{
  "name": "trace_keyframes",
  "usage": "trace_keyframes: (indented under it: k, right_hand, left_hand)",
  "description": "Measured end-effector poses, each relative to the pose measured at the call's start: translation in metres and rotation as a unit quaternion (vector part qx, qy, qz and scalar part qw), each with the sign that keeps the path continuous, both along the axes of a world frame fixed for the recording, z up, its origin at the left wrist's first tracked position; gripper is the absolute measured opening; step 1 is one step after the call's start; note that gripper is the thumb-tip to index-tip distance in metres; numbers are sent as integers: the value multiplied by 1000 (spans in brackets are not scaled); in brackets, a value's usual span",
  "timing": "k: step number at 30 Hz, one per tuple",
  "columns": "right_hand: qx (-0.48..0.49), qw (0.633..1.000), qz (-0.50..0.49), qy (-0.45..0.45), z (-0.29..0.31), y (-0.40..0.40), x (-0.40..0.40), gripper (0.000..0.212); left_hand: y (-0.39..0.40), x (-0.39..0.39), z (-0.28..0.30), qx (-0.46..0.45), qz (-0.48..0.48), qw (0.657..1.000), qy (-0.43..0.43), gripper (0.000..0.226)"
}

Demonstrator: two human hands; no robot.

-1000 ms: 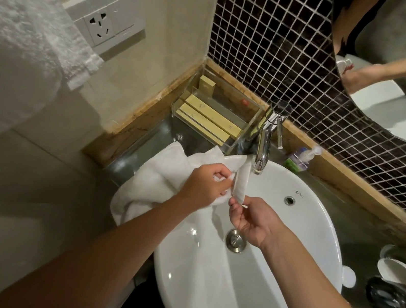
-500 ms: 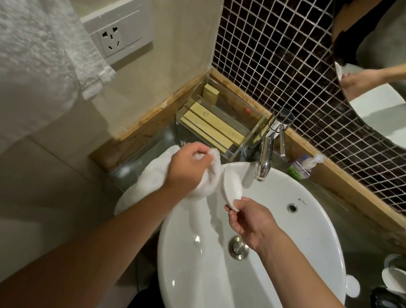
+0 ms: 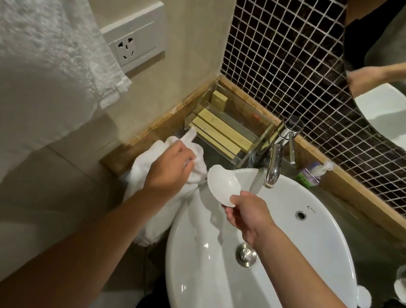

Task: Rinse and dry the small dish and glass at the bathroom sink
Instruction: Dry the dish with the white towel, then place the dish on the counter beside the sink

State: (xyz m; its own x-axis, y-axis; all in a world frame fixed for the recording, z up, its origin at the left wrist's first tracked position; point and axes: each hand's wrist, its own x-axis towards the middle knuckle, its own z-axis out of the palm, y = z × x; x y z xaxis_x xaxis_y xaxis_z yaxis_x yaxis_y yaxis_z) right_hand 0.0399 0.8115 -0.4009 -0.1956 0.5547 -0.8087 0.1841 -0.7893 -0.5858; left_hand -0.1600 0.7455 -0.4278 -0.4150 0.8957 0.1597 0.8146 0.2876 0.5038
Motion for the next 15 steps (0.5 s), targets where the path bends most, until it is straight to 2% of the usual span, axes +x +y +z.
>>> trace_keyframes:
  k: [2,3,4,9,12,13,15]
  right_hand:
    - [22,1000,7,-15,-2,-1,-1,23]
    - [29,999,7,-22,-3,-1,-2,22]
    - [36,999,5,-29,-3,-1,-2,21]
    - [93,994,23,-53,-2,3,-3,32]
    - [139,987,42,-67,6,6,-4,31]
    - [155,984,48,-71,10,7,-3,30]
    - [183,978,56,-80,16,9,1,28]
  left_hand:
    - [-7,7,-17,-67,-92,989,93,26]
    - [-11,9,-25,-70,-133,981,125,30]
    - [-15,12,-27,-69,-141,981,116,30]
    - [-4,19,-4,-24,-63,993,97,34]
    - [18,25,26,-23,11,995,-93,29]
    - [24,28,30,-50,11,990,-132,27]
    - [33,35,38,-86,-4,984,-153,22]
